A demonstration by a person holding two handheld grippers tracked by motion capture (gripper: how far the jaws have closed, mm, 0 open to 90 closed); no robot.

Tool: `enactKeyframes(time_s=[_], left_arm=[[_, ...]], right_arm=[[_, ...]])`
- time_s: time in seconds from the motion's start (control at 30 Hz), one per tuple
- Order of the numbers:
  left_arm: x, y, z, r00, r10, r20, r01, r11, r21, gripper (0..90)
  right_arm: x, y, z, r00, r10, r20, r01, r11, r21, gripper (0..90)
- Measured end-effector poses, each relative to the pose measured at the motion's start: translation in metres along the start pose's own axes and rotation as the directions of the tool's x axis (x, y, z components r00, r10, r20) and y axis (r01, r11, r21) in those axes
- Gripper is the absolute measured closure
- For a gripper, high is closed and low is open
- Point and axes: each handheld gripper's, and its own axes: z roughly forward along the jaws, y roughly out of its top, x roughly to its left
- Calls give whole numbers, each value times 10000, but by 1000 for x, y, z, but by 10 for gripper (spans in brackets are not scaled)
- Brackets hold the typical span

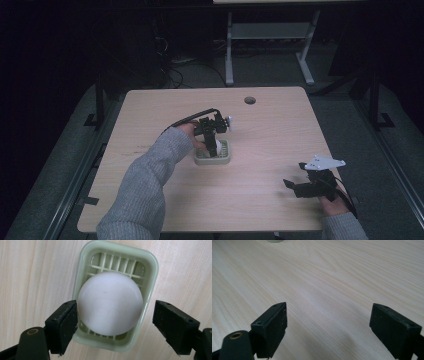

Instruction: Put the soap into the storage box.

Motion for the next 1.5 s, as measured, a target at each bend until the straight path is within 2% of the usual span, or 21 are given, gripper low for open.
enactKeyframes(time_s=[0.13, 0.27, 0.4, 0.47, 0.63, 0.97, 1.07, 1.5], left_arm=[[-2, -3, -2, 10000, 11, -58, -11, 10000, 19, 196], [-3, -7, -3, 10000, -69, 57, 71, 9997, -253, 199], [-6, -12, -2, 9999, -99, 64, 101, 9995, -290, 201], [-7, -13, -3, 10000, -24, -12, 24, 9998, -185, 200], [-9, -16, -8, 10000, -38, -73, 36, 9994, -336, 200], [-15, -28, -8, 9998, -180, 114, 185, 9986, -501, 202], [-17, -31, -11, 9998, -204, 53, 207, 9980, -597, 201], [-30, -40, -16, 10000, -5, -6, 5, 9967, -807, 203]], right_arm=[[0, 0, 0, 10000, -7, 10, 7, 10000, 6, 140], [0, 0, 0, 10000, -9, 2, 9, 10000, 11, 140], [0, 0, 0, 10000, -36, 15, 36, 10000, -8, 139], [0, 0, 0, 10000, -43, -1, 43, 10000, 25, 140], [1, 1, 1, 10000, -79, 1, 79, 10000, 34, 140], [1, 0, 1, 10000, -68, 15, 68, 10000, 41, 140], [2, 1, 1, 9999, -124, 37, 124, 9999, 67, 140], [3, 1, 1, 10000, -94, 23, 94, 9999, 48, 140]])
